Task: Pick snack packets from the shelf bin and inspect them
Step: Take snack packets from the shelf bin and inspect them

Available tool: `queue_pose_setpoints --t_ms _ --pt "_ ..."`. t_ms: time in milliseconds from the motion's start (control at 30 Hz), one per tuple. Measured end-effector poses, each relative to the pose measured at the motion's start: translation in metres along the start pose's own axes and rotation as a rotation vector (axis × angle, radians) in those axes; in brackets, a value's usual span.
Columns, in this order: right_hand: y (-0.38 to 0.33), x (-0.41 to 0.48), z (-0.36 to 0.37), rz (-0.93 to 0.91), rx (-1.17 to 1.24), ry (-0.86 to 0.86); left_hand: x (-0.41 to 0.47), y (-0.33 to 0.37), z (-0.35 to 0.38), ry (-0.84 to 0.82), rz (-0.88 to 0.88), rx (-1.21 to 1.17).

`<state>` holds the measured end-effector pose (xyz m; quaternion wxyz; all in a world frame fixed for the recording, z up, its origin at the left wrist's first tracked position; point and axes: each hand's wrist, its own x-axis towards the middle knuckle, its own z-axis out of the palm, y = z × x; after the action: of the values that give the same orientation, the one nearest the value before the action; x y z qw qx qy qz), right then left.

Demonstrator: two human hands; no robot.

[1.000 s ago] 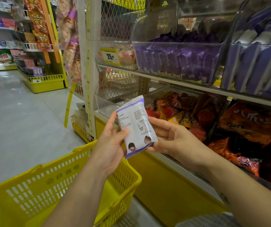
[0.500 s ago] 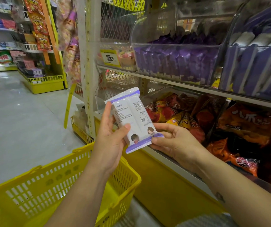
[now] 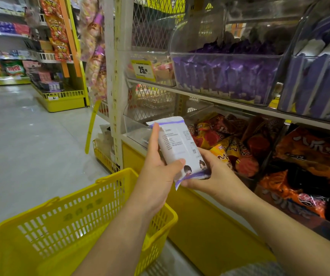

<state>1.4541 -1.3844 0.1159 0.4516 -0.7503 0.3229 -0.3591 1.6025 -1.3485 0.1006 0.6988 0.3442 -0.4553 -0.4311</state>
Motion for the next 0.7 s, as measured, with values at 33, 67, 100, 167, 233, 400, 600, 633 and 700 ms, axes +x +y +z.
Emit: queue_pose_setpoints --t_ms 33,67,100,167,233,400,600,633,700 --pt "0.001 0.000 -0.001 -0.003 -0.002 -0.002 -0.001 0.001 0.000 -0.034 0.001 0.043" --pt "0.002 0.000 -0.001 -0.005 0.000 -0.010 -0.002 0.003 0.000 -0.069 0.011 0.092" --pt "0.002 0.001 -0.002 0.000 0.011 -0.031 -0.003 0.005 0.000 -0.101 0.023 0.131" --pt "0.004 0.002 -0.006 0.046 0.083 -0.097 -0.005 0.006 0.000 -0.140 0.028 0.168" --pt "0.005 0.002 -0.011 0.097 0.170 -0.168 -0.007 0.007 -0.002 -0.158 0.011 0.179" --pt "0.005 0.004 -0.021 0.153 0.405 -0.121 -0.006 0.010 -0.009 -0.169 0.009 0.223" --pt "0.001 0.006 -0.018 0.090 0.330 -0.024 -0.007 0.002 -0.009 -0.079 -0.054 0.357" --pt "0.001 0.006 -0.015 0.078 0.312 -0.028 -0.007 -0.001 -0.008 -0.087 -0.081 0.385" --pt "0.001 0.006 -0.009 0.062 0.300 -0.055 -0.009 -0.004 -0.006 -0.104 -0.140 0.423"
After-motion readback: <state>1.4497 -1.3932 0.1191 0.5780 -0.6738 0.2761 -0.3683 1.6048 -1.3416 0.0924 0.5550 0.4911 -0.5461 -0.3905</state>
